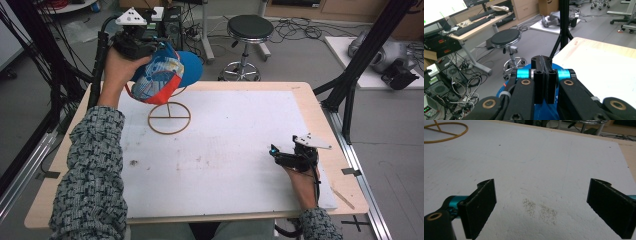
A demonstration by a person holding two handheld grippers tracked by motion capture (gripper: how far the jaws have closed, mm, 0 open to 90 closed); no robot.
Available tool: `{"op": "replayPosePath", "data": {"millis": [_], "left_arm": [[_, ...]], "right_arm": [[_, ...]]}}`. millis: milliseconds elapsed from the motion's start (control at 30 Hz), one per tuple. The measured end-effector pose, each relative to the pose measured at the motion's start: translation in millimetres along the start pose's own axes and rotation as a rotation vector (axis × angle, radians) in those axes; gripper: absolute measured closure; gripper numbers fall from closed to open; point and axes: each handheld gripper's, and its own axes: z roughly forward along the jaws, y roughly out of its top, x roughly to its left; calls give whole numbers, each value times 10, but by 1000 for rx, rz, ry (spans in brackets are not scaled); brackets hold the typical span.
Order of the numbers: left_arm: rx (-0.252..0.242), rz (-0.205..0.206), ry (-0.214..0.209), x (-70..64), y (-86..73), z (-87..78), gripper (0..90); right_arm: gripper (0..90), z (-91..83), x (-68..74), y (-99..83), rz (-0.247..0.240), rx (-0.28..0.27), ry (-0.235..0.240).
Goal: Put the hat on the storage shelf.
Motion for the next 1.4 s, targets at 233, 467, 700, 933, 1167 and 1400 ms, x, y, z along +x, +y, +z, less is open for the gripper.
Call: {"op": "replayPosePath", "data": {"millis": [233, 467, 700, 933, 1167, 1400], "left_arm": [[-6, -16, -19, -4, -24, 50, 887], [-5, -28, -18, -9, -133, 135, 887], [-20, -58, -22, 6, -201, 193, 886], [-18, -64, -25, 22, -209, 181, 885], [-20, -62, -35, 28, -211, 176, 870], [-5, -77, -52, 59, -234, 165, 794]], "right_arm": [[78, -3, -11, -3, -2, -1, 0], [78, 2, -5, -2, -3, 2, 2], [78, 3, -11, -4, -3, 0, 1], [78, 6, -21, -5, -8, -1, 1], [78, 4, -13, -5, -4, 2, 2], [78, 5, -17, -6, -1, 5, 6]]}}
